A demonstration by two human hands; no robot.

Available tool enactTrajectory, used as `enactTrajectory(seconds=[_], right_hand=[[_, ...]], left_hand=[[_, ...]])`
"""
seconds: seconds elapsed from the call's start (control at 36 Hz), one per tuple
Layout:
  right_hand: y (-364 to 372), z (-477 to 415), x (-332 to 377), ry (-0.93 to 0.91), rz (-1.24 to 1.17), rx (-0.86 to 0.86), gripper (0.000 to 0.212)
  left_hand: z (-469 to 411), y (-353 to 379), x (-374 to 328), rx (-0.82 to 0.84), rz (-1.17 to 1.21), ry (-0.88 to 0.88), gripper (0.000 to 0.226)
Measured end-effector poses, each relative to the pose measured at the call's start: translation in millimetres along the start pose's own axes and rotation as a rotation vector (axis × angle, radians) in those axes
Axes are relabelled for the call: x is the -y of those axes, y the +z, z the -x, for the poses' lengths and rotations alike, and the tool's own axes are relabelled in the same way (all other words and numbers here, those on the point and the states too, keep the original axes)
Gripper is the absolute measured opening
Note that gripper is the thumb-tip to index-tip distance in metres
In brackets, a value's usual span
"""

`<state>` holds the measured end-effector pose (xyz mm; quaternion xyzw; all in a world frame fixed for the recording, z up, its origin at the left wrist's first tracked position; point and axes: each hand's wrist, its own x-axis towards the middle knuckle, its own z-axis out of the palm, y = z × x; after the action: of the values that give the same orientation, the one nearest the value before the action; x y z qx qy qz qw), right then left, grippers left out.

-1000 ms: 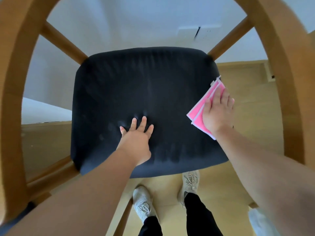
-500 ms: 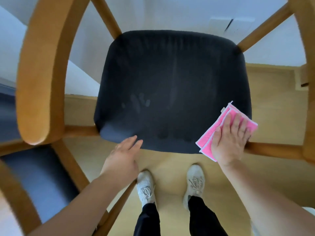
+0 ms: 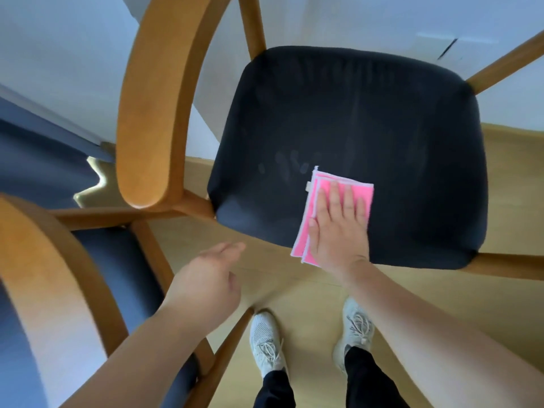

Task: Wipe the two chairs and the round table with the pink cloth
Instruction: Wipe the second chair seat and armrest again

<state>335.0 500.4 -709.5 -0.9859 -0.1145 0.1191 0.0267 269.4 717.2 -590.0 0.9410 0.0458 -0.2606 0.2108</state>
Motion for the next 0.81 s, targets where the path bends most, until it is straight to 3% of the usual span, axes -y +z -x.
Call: enactTrajectory(seconds=[0.17, 0.22, 0.44, 0.81], right_hand=[[-3.3, -42.1, 79.8, -0.261, 0.072, 0.078, 0.077], [-9.6, -57.9, 97.7, -0.337, 0.062, 0.074, 0.069], [-24.6, -89.3, 90.0, -0.447, 0.059, 0.126, 0.061], [-33.4, -78.0, -86.8, 0.118, -0.023, 0.104, 0.061]], left_hand=[[-0.2, -21.0, 0.4, 0.04, -0.089, -0.034, 0.046], [-0.7, -27.3, 3.2, 0.034, -0.091, -0.053, 0.045], [-4.8, -38.3, 9.3, 0.068, -0.105, -0.1, 0.044], [-11.0, -32.8, -13.4, 0.061, -0.102, -0.086, 0.032]])
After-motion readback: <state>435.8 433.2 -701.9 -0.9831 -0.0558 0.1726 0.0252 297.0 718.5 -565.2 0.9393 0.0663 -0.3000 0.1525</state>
